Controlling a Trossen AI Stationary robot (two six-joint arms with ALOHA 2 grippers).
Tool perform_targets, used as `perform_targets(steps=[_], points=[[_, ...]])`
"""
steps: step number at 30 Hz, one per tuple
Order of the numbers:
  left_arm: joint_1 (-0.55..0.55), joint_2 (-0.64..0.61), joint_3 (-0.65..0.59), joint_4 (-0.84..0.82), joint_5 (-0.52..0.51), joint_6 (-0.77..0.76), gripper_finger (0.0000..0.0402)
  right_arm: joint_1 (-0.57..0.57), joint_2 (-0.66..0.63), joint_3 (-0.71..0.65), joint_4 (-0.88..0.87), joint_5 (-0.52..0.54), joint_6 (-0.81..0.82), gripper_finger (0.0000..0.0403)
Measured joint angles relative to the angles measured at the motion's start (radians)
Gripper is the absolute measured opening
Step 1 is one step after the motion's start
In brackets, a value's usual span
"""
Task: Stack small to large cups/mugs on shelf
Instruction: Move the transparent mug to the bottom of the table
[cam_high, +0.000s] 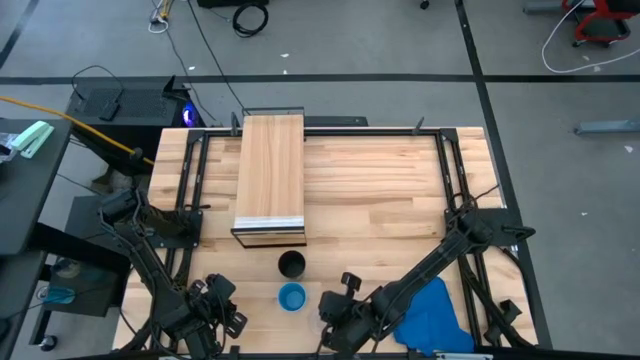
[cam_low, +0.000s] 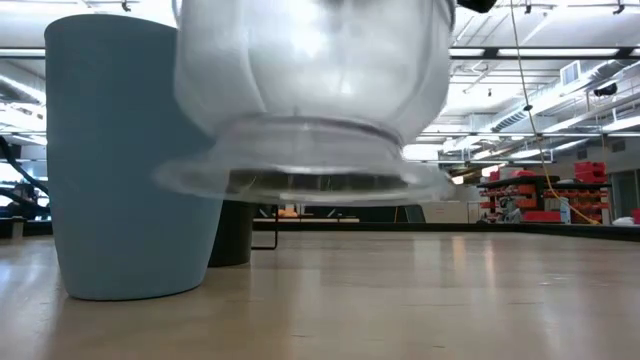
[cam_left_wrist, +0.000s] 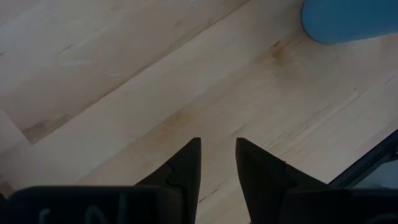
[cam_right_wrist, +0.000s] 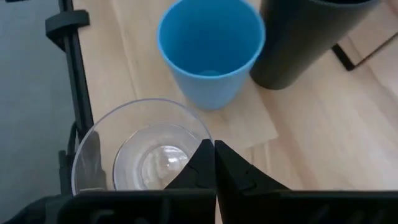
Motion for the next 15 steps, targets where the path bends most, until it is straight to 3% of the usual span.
perform_targets(steps=[15], points=[[0.0, 0.0, 0.0, 0.0, 0.0, 0.003, 0.0107, -0.055, 0.047, 0.007, 0.187, -0.086, -0.244, 0.0]])
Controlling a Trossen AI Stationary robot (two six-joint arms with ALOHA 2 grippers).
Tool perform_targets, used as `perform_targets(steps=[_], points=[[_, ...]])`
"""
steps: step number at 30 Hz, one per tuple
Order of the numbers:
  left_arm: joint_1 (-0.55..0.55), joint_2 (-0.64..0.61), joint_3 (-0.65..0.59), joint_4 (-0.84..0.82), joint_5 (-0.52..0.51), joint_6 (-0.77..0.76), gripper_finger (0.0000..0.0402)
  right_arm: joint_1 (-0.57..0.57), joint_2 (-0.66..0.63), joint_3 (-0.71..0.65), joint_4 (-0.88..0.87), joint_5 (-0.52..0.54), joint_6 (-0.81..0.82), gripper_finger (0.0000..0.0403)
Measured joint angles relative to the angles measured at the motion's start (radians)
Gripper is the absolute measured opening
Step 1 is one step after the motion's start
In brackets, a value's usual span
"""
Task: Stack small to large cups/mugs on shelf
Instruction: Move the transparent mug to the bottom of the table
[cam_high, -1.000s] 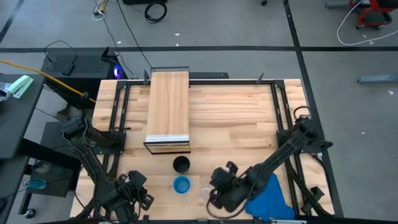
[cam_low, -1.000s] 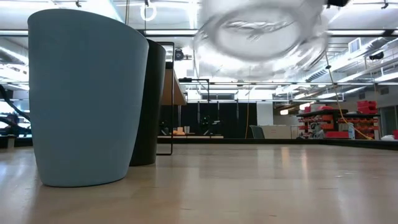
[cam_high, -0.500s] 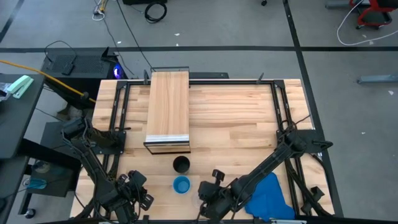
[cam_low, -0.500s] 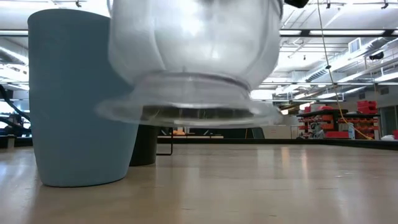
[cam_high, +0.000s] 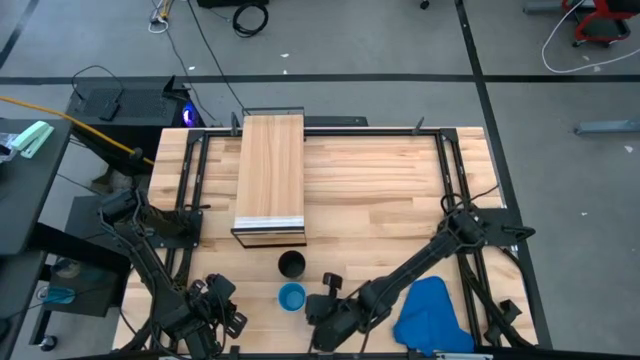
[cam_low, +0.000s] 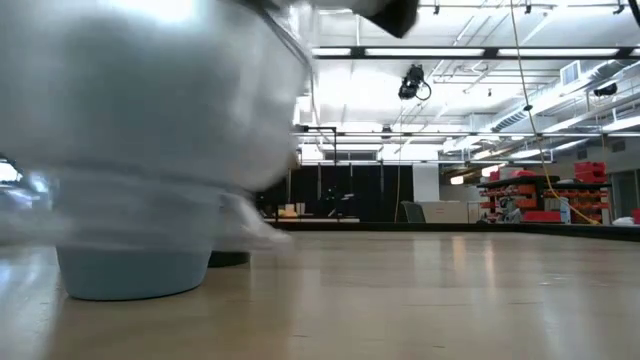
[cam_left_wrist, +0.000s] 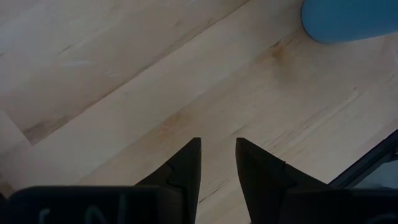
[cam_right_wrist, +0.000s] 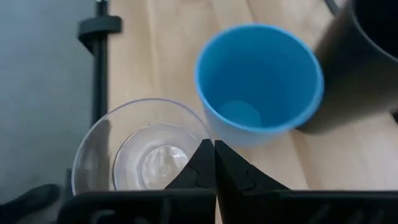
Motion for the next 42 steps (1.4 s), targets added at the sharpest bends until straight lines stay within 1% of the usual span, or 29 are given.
perform_targets(steps=[3, 5, 12, 18, 31, 42], points=[[0.0, 0.0, 0.0, 0.0, 0.0, 0.0, 0.0107, -0.017, 0.0, 0.0, 0.03, -0.033, -0.033, 0.0], [0.0, 0.0, 0.0, 0.0, 0.0, -0.001, 0.0107, -0.024, 0.0, 0.0, 0.015, -0.034, -0.047, 0.0], [0.0, 0.0, 0.0, 0.0, 0.0, -0.007, 0.0107, -0.02, 0.0, 0.0, -0.142, -0.043, -0.058, 0.0], [0.0, 0.0, 0.0, 0.0, 0.0, -0.008, 0.0107, -0.029, -0.001, 0.0, -0.245, -0.001, 0.046, 0.0], [0.0, 0.0, 0.0, 0.0, 0.0, -0.008, 0.0107, -0.08, -0.002, 0.0, -0.218, 0.002, 0.036, 0.0], [0.0, 0.0, 0.0, -0.001, 0.0, -0.008, 0.0107, -0.11, -0.002, -0.001, -0.067, -0.018, -0.048, 0.0]])
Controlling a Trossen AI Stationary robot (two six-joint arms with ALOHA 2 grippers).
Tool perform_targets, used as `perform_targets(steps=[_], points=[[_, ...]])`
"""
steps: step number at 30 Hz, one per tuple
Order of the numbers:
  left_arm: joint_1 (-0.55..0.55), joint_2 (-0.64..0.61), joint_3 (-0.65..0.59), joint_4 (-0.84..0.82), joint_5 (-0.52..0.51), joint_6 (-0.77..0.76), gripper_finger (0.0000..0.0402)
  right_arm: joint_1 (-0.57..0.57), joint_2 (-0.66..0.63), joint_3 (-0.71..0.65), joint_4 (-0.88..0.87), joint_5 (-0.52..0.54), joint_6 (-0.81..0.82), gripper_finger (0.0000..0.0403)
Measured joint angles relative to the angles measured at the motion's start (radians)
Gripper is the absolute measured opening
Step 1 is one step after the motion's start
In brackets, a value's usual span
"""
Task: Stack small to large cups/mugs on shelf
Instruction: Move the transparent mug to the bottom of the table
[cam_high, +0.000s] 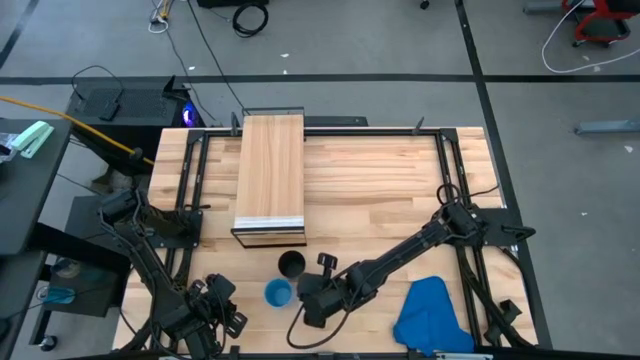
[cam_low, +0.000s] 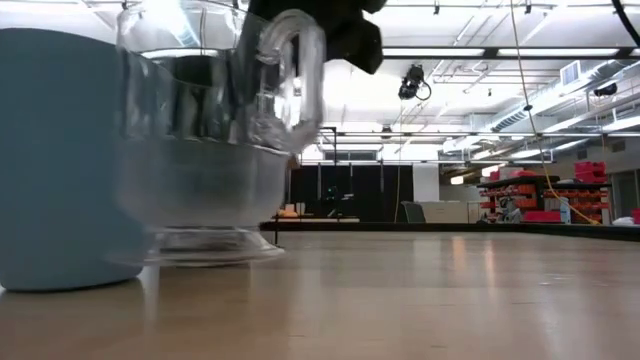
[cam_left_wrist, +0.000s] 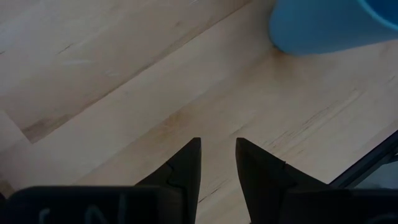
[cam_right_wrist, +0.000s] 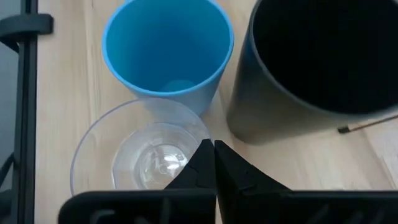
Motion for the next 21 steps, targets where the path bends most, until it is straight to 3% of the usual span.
perform_targets(steps=[12, 21], points=[[0.0, 0.0, 0.0, 0.0, 0.0, -0.001, 0.0107, -0.037, 0.0, 0.0, 0.054, -0.032, -0.069, 0.0], [0.0, 0.0, 0.0, 0.0, 0.0, -0.001, 0.0107, 0.002, 0.0, 0.0, 0.006, -0.049, -0.071, 0.0]])
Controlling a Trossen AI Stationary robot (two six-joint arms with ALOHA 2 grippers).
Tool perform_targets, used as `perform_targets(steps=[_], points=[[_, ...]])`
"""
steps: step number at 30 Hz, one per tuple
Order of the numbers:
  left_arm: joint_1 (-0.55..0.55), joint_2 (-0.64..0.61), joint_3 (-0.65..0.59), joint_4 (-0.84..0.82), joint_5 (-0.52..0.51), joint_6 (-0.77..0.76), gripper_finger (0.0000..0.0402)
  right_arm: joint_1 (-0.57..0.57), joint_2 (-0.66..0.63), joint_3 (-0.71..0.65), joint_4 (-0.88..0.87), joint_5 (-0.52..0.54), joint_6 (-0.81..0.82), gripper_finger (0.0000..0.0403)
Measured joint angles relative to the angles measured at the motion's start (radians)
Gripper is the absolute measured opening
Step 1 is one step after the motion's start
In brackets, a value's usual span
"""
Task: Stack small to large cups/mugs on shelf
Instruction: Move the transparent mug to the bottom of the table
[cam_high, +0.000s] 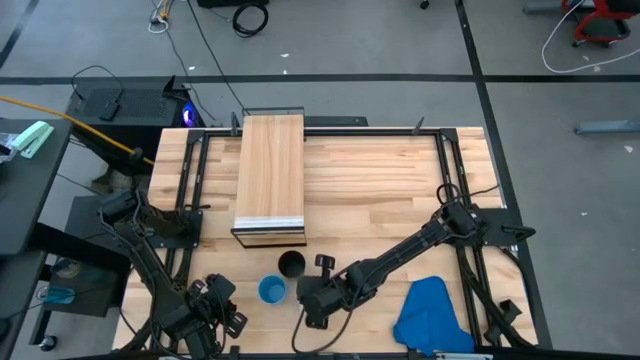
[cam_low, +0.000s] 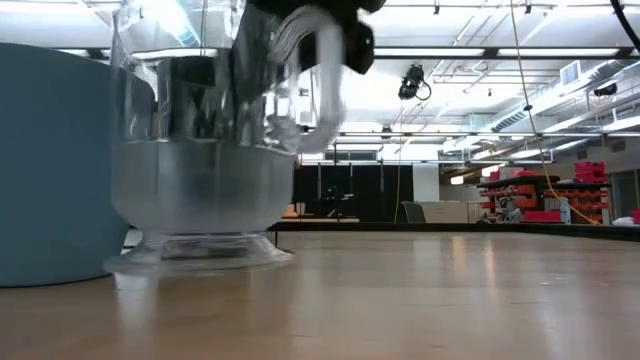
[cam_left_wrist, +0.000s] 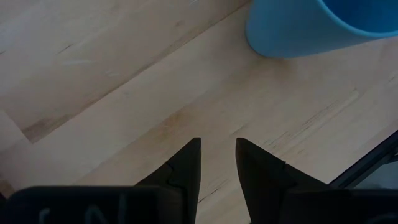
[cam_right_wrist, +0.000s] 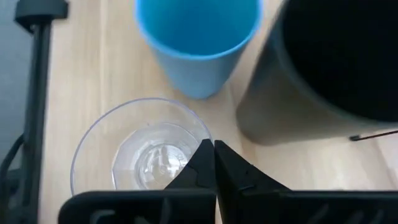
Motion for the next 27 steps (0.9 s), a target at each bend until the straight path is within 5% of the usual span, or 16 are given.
perform_targets(steps=[27], points=[[0.0, 0.0, 0.0, 0.002, 0.0, -0.001, 0.0107, 0.001, -0.005, -0.071, 0.057, -0.041, 0.054, 0.0019]])
